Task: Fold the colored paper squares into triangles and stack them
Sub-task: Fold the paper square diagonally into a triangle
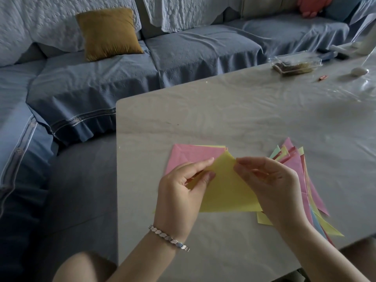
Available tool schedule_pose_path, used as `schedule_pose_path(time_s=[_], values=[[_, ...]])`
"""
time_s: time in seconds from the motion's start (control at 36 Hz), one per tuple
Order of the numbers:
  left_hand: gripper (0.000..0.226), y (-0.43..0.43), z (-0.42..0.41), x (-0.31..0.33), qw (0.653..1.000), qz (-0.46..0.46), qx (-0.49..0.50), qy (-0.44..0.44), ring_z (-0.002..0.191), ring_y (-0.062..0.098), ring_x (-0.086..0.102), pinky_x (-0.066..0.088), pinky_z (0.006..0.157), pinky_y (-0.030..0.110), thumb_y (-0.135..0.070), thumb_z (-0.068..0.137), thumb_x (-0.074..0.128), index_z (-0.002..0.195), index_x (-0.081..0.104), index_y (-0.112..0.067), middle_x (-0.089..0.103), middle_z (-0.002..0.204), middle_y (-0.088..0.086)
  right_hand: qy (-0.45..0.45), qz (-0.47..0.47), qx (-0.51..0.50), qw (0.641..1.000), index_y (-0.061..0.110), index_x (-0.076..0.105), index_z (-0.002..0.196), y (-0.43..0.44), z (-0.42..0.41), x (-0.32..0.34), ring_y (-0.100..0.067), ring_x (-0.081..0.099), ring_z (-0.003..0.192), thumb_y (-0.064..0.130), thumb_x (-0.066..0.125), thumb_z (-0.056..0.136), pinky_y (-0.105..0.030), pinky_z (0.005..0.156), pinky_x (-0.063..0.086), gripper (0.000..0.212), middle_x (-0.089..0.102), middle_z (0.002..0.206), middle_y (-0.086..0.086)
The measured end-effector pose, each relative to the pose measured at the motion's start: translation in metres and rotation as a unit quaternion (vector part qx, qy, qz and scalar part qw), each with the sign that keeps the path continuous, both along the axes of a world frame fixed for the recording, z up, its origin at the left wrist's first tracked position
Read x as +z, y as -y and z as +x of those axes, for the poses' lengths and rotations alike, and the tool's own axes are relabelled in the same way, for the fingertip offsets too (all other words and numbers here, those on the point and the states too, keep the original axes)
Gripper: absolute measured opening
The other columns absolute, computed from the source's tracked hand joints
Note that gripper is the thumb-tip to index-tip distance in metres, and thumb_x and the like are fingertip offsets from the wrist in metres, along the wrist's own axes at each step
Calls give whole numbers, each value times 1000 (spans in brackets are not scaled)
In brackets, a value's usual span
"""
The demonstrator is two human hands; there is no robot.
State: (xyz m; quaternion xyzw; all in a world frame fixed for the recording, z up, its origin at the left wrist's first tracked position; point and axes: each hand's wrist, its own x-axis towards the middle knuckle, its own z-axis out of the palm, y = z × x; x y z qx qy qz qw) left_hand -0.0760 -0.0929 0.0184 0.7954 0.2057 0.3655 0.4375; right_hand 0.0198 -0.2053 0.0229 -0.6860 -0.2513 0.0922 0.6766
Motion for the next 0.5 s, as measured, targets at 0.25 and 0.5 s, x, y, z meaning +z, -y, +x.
schedule_pose_path(time_s=[0.25,0.5], values=[[41,1,0,1,999,-36,-6,-7,66,-9,60,42,65,3,-4,72,74,81,65,-43,64,73,-32,-8,-8,3,1000,29,68,66,2,0,4,6,57,55,0,72,72,-4,57,43,30,67,60,19],[22,1,0,1,999,-42,-6,-4,67,-7,61,43,66,4,-19,69,69,84,69,-35,66,76,-29,-13,-11,5,1000,35,71,61,2,1,1,4,59,57,2,73,71,-5,60,44,35,68,62,17]])
